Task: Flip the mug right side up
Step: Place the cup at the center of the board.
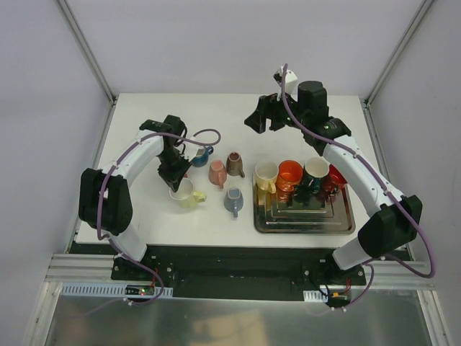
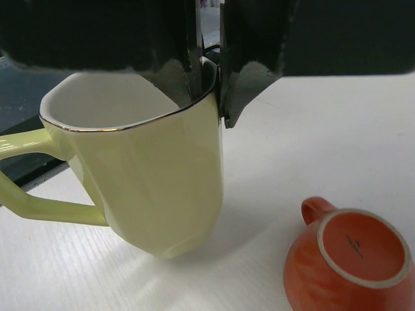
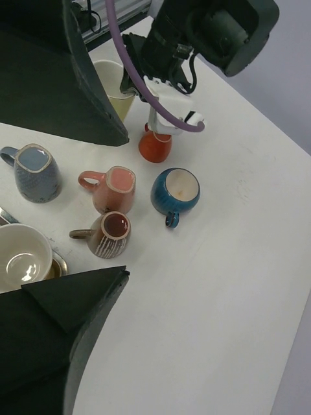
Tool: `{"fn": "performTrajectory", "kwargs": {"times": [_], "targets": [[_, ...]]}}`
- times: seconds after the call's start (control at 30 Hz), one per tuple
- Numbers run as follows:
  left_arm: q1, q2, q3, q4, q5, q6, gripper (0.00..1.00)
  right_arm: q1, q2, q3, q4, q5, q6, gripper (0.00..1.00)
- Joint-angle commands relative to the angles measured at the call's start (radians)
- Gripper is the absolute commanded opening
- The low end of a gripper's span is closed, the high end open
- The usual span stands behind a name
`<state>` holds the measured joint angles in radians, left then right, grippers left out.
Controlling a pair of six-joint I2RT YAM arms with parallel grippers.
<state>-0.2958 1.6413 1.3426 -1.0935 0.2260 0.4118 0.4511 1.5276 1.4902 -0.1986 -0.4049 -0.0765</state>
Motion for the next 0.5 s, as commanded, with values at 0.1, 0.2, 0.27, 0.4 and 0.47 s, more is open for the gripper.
{"fn": "performTrajectory", "kwargs": {"times": [0.1, 0.2, 0.27, 0.4, 0.47], "targets": [[-0.016, 0.067, 0.018, 0.026, 0.009, -0.070, 0.00, -0.003, -0.099, -0.060, 0.001, 0.005, -0.072, 0.84], [-0.020, 0.086, 0.021, 0.027, 0.007, -0.077, 0.00, -0.005, -0.104, -0.082, 0.004, -0.006, -0.074, 0.84], [-0.025, 0.086, 0.030, 0.027, 0.007, -0.084, 0.07, -0.005, -0.103, -0.087, 0.007, -0.012, -0.072, 0.84], [-0.035, 0.032, 0.055, 0.020, -0.010, -0.099, 0.44, -0.008, -0.086, -0.073, 0.004, -0.015, -0.075, 0.85], [-0.036, -0.004, 0.070, 0.008, -0.011, -0.100, 0.83, -0.011, -0.072, -0.064, -0.002, -0.015, -0.078, 0.85]]}}
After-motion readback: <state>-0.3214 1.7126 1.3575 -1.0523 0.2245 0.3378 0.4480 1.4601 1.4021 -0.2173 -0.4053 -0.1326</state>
